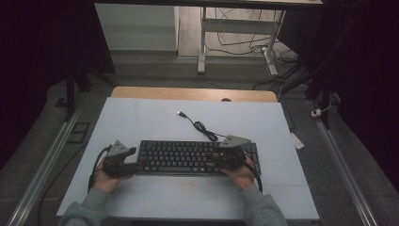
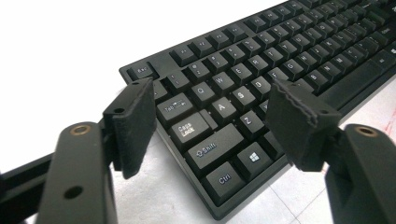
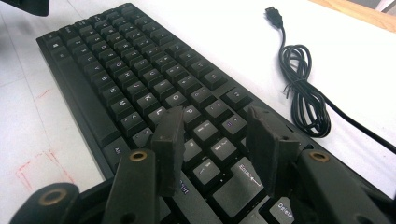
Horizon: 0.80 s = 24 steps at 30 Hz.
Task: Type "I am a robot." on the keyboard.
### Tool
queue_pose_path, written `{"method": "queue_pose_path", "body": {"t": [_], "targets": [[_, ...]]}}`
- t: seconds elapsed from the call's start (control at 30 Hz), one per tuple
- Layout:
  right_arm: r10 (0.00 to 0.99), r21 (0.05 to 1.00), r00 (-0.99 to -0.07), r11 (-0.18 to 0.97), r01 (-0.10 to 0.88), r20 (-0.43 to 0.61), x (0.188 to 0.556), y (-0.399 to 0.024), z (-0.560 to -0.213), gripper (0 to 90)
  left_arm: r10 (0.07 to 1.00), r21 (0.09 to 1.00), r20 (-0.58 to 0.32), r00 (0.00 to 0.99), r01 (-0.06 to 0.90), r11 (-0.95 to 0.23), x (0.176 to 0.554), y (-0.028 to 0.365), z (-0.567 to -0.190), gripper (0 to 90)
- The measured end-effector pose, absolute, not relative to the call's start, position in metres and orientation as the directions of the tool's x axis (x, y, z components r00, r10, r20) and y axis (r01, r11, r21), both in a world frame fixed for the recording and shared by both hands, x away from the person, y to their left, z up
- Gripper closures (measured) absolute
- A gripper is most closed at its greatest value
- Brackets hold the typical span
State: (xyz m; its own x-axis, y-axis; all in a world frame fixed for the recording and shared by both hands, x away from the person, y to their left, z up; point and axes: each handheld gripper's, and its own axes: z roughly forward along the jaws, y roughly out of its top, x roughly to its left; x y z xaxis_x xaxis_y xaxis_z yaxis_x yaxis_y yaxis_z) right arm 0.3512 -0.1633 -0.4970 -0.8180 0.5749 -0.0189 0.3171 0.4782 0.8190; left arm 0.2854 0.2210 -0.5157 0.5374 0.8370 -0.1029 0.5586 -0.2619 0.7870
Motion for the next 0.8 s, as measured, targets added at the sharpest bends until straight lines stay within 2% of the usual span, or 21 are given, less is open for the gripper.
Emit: {"method": "queue_pose_path", "body": {"t": [0.3,0.63,0.8], "targets": [[0.575,0.819,-0.818,0.477,0.319,-0.017,0.351,-0.165,-0.498,56.6,0.819,0.772,-0.097,0.566,0.562,-0.297,0.286,0.214,-0.503,24.5],[0.581,0.811,-0.814,0.481,0.331,-0.013,0.348,-0.170,-0.499,56.2,0.746,0.744,-0.101,0.658,0.548,-0.383,0.304,0.197,-0.491,25.9],[0.585,0.817,-0.811,0.471,0.332,-0.008,0.348,-0.173,-0.499,56.1,0.690,0.748,-0.093,0.718,0.508,-0.428,0.309,0.189,-0.483,30.3]]}}
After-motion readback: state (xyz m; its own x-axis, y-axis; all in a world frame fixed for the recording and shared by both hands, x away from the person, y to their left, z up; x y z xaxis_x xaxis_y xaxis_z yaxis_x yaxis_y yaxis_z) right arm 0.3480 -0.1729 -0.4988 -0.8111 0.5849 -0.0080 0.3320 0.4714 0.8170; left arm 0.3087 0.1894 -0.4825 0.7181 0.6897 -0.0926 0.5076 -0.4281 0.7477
